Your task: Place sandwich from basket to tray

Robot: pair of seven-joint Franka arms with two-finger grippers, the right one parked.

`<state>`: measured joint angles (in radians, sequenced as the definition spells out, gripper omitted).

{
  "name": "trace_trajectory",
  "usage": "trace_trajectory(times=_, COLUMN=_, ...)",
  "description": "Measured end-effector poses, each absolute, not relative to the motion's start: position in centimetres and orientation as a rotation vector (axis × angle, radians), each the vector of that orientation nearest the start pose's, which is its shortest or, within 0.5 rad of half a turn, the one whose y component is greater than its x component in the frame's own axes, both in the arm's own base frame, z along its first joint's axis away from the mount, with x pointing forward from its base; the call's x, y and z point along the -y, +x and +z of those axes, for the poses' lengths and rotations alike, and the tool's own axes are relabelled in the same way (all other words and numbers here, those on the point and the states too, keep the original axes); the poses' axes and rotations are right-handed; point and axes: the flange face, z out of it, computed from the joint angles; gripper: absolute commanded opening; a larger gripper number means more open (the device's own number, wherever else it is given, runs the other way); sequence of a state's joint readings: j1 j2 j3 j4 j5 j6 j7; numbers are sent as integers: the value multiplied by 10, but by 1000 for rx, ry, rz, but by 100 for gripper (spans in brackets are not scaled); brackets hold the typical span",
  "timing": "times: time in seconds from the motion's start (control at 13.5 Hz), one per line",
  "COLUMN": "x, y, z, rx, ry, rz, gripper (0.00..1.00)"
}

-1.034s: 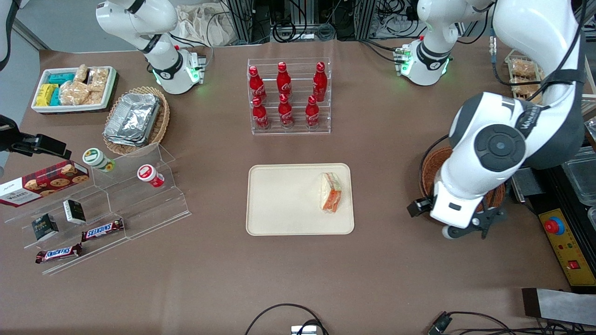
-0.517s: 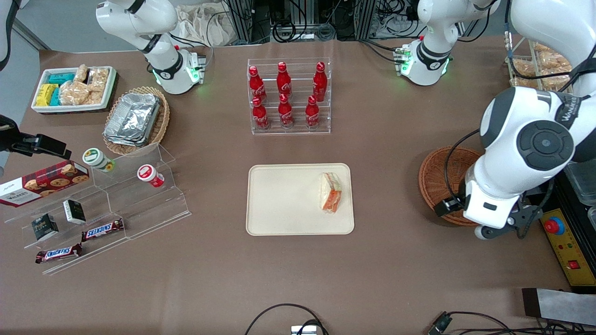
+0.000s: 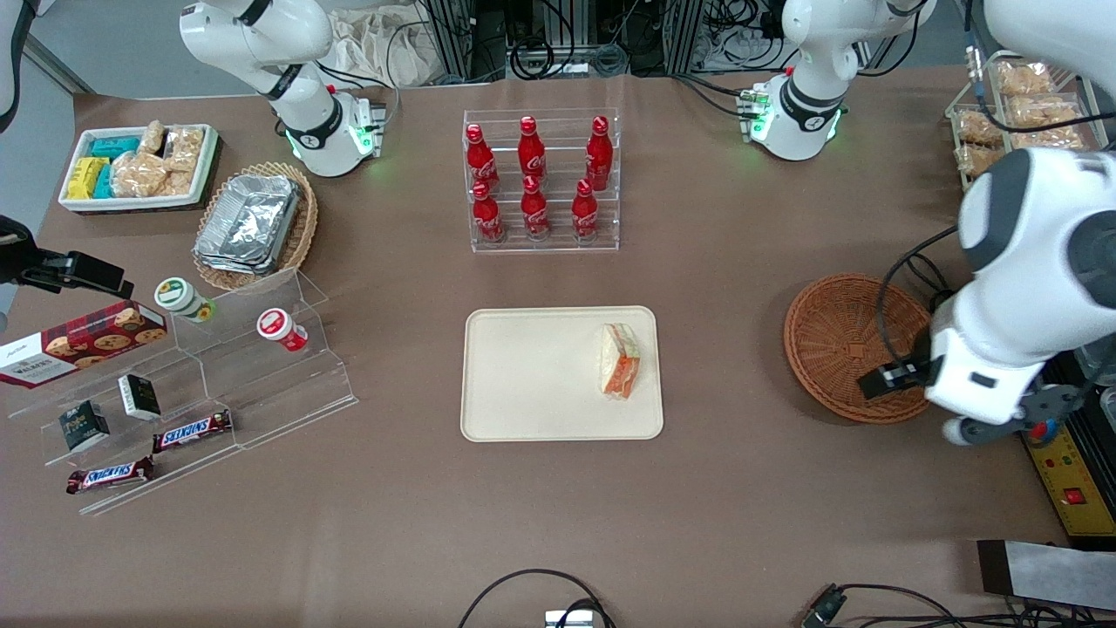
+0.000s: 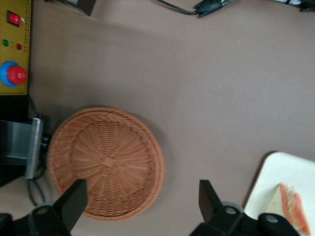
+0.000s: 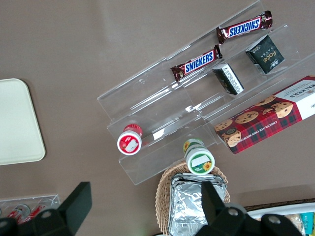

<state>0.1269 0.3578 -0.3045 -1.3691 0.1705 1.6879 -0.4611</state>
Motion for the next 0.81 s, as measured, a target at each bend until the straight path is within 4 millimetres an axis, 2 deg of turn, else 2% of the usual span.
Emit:
trace_trajectory(times=0.15, x=34, y=646, z=537, rx=362, ry=-3053, rz=-3, gripper=100)
trace_trajectory(times=0.22, x=25, y=638, z=546, rx=330, ry=-3055, rz=-13, gripper=100)
trace_trajectory(times=0.37, x=23, y=623, z=563, rx=289, ry=-3055, rz=-37, gripper=100)
trace_trajectory(times=0.81, x=32, y=584, z=597, rx=274, ry=-3073, rz=-86, gripper=100)
